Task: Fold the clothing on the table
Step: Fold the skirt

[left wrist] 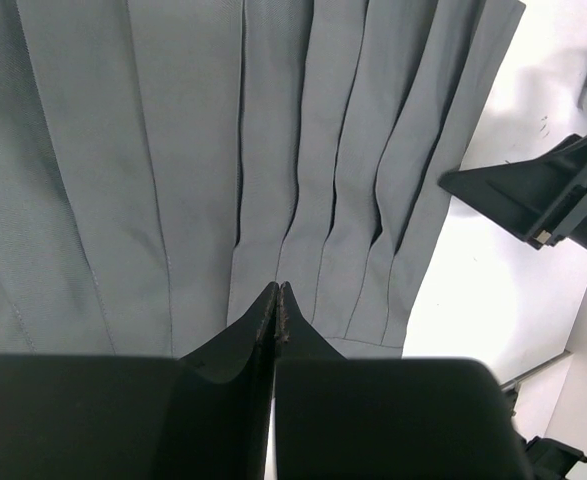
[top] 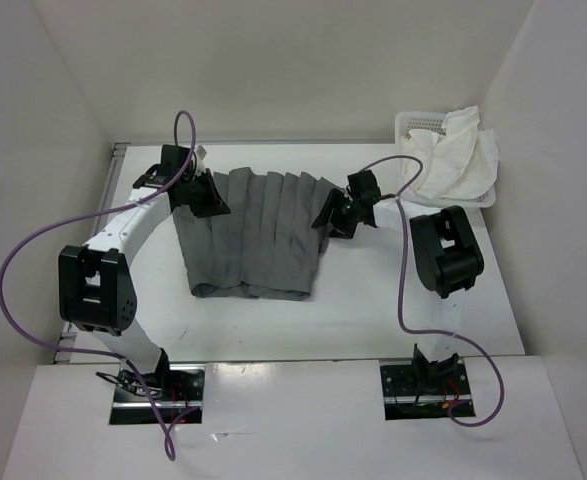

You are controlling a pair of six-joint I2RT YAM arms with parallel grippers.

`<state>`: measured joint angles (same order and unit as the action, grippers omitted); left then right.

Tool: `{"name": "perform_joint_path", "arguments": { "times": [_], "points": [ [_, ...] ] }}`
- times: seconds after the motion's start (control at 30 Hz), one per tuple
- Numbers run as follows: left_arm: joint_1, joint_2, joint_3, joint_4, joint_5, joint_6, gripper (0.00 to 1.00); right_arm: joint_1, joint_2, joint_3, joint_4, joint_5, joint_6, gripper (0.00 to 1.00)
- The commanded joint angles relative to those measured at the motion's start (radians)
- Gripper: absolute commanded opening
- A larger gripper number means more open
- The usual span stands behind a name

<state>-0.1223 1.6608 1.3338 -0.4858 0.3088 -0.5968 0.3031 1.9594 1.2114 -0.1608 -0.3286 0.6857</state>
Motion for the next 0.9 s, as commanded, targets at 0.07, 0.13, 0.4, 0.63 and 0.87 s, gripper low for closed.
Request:
{"name": "perform_joint_path", "arguments": {
  "times": [0.07, 0.13, 0.4, 0.63, 0.87],
  "points": [
    [-0.002, -0.006, -0.013, 0.027, 0.0, 0.031, 0.0, 0.013, 0.056, 0.013, 0.024, 0.0, -0.008, 0.49],
    [-0.002, 0.004, -0.013, 0.027, 0.0, 0.031, 0.0, 0.013, 0.067, 0.013, 0.024, 0.0, -0.008, 0.22],
    [-0.042, 0.034, -0.012, 0.047, -0.034, 0.031, 0.0, 0.002, -0.037, -0.03, -0.057, 0.18, -0.008, 0.0],
    [-0.088, 0.077, 0.01, 0.038, -0.053, 0.022, 0.0, -0.114, -0.192, -0.145, -0.167, 0.221, -0.008, 0.0],
    [-0.154, 0.138, 0.039, 0.058, -0.063, 0.002, 0.0, -0.2, -0.353, -0.208, -0.282, 0.276, -0.032, 0.0]
  ]
}}
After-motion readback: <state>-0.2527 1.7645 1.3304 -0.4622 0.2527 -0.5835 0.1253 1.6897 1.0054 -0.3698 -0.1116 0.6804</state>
